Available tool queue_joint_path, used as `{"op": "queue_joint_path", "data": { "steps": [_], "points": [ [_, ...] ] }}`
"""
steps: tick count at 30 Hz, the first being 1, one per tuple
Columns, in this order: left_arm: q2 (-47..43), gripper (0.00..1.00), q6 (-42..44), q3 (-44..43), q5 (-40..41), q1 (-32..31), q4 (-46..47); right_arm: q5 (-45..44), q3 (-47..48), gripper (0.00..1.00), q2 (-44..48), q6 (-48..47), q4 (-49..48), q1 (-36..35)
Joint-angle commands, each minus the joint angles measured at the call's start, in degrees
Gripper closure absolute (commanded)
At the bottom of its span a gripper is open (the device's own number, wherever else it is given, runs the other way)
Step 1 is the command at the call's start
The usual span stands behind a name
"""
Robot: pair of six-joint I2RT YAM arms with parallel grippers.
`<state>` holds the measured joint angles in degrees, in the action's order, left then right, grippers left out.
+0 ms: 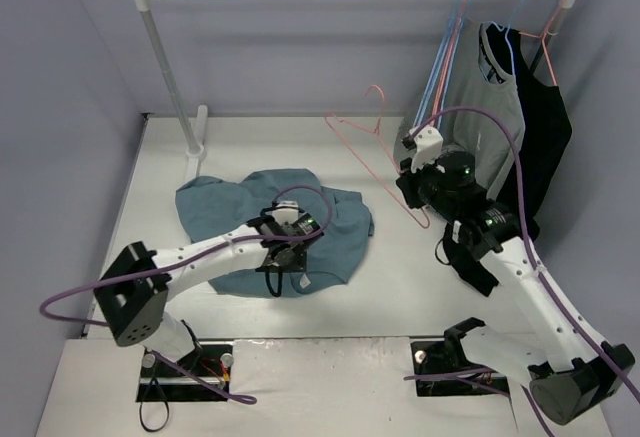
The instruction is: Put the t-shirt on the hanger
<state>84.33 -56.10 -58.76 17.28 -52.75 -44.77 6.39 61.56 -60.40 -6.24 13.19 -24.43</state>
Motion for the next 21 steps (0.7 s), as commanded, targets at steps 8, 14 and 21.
{"op": "queue_joint_path", "data": {
  "steps": [8,14,21],
  "points": [
    [11.8,0.42,-4.1,-9.6,5.1,-4.6,-4.0,-0.9,-4.4,1.00,9.4,2.0,-1.6,0.1],
    [14.2,0.48,-5.8,-10.6,5.3,-7.0,-6.7,-0.8,-6.1,1.00,11.2,2.5,-2.0,0.1],
    [11.8,0.55,-7.5,-9.9,5.9,-7.8,-10.6,-0.2,-6.9,1.00,11.7,2.7,-2.7,0.1]
  ]
}}
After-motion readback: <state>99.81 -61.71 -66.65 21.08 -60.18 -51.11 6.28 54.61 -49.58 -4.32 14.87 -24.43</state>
